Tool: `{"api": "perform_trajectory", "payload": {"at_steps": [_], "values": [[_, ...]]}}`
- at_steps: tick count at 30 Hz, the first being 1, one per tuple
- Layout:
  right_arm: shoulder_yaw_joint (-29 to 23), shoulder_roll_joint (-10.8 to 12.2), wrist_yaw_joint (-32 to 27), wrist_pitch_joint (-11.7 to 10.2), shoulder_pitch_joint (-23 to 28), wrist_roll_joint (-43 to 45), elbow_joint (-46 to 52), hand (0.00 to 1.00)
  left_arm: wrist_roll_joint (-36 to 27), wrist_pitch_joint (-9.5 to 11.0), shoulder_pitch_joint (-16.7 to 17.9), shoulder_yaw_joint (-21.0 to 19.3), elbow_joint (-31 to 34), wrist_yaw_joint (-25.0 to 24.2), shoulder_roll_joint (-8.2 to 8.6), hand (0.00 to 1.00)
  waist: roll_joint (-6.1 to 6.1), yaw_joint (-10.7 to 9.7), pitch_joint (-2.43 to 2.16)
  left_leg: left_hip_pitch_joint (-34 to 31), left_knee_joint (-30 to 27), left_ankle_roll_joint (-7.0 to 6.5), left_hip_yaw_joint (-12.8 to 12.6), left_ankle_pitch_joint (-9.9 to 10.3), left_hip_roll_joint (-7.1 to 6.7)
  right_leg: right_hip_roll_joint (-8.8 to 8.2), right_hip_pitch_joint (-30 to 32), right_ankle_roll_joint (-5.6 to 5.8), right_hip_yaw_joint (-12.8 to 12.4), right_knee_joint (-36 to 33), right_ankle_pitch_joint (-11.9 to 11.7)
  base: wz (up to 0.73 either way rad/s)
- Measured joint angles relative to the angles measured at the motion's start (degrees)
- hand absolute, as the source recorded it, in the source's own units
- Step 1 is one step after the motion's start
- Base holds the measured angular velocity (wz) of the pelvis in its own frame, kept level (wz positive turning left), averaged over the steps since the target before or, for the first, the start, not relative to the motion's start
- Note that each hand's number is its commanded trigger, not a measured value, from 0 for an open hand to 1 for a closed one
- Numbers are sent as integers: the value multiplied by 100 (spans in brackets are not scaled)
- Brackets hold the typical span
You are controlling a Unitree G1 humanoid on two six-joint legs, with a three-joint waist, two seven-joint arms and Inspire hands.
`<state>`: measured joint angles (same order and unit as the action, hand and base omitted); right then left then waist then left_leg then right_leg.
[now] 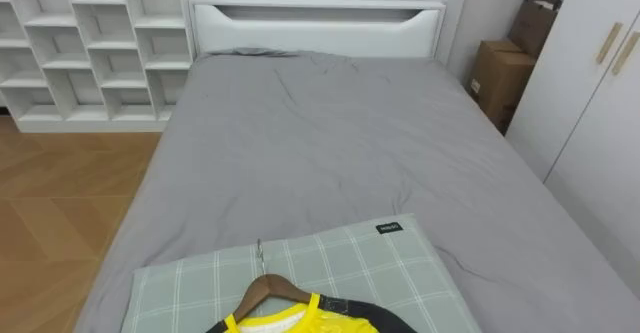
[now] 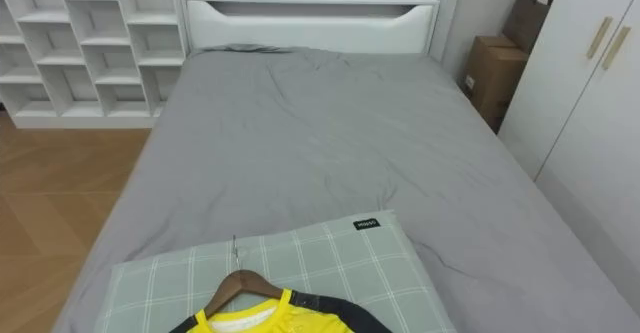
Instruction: Hang clothes
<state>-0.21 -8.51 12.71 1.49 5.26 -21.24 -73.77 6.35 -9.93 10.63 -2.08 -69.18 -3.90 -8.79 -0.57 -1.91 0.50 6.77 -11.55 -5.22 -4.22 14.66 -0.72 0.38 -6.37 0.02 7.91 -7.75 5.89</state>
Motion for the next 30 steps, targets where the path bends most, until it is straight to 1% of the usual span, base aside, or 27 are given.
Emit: {"api": "perform_trajectory", "payload": {"at_steps": [8, 13, 18, 23, 26, 30], "values": [[-14, -1, -1, -12, 7, 30, 27, 0, -1, 78, 12, -4, 71, 84, 2, 0, 37, 10, -30, 0, -9, 0, 3, 0, 0, -3, -4, 0, 9, -5, 0, 0], [-121, -2, 14, -13, 48, 14, 81, 0, 1, 124, 20, -22, 72, 107, 13, 0, 38, 14, -26, 0, -8, 0, 6, 0, 0, -4, -3, 0, 6, -4, 0, 0], [-122, -9, 6, -17, 44, 27, 52, 0, -32, 129, 41, -112, 70, 114, 13, 0, 34, 14, -26, 13, -7, 0, 6, -1, 0, -5, -17, 0, 14, -3, 0, 0], [-122, -8, 0, -11, 45, 31, 15, 0, -124, 128, 67, -135, 65, 234, 16, 0, 50, 22, -13, 90, 8, -1, 9, 1, -1, -5, -89, 1, 15, -3, 0, 0], [-174, -5, 5, -9, 34, 117, 1, 0, -125, 128, 84, -235, 64, 297, 33, 0, 59, 29, -7, 84, 8, -2, 15, 2, -2, -7, -84, 1, 19, -2, 1, 0], [-167, -6, 22, 28, 40, 134, -2, 0, -126, 127, 153, -298, 62, 357, 44, 0, 70, 44, -6, 68, 5, 0, 100, 4, -9, -9, -92, -3, 91, -2, 4, 7]]}}
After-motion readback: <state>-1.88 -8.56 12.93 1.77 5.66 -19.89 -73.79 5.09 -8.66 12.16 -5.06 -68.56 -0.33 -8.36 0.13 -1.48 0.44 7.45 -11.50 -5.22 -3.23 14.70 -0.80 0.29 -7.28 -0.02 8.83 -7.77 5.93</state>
